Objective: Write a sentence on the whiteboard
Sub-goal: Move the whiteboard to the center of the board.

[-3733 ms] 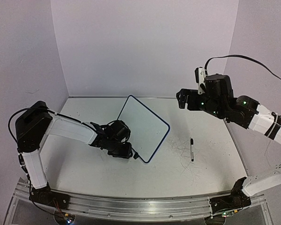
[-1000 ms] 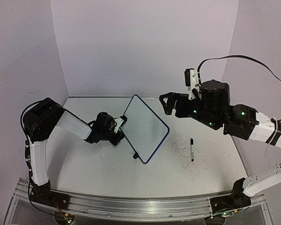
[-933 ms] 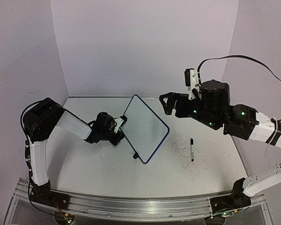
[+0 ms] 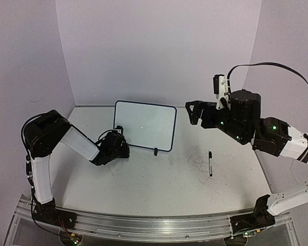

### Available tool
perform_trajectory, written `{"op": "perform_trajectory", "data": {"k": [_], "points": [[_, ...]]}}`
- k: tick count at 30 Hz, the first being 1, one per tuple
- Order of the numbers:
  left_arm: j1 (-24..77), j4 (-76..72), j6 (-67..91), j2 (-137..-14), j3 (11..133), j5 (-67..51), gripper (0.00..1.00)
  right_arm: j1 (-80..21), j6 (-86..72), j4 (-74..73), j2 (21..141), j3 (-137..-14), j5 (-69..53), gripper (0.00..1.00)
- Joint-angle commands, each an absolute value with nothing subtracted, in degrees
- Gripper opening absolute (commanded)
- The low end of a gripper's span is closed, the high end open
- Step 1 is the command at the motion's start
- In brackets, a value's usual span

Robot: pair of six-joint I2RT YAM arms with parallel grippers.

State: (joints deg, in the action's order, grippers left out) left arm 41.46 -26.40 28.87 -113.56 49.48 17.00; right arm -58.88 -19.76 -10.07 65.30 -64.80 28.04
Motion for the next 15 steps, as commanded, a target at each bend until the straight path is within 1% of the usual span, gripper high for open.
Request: {"op": "perform_trajectory", "data": {"k": [1, 5, 9, 15], "points": [[43.6, -18.4, 41.3, -115.1, 52.3, 26.2, 0.00, -58.5, -19.1, -8.8, 63.8, -63.5, 30.1, 0.98], [46.3, -10.1, 48.2, -116.4, 56.2, 29.0, 0.00, -58.2, -19.1, -8.8, 63.3, -62.7, 30.5, 0.98], [49.7, 0.0, 52.7, -117.9, 61.7, 37.3, 0.00, -58.2, -18.8, -8.8, 62.2, -61.8, 31.1, 0.98], [53.7, 7.5, 57.5, -119.2, 66.1, 43.2, 0.00, -57.7, -18.5, -8.8, 60.7, -59.7, 31.5, 0.98]]}}
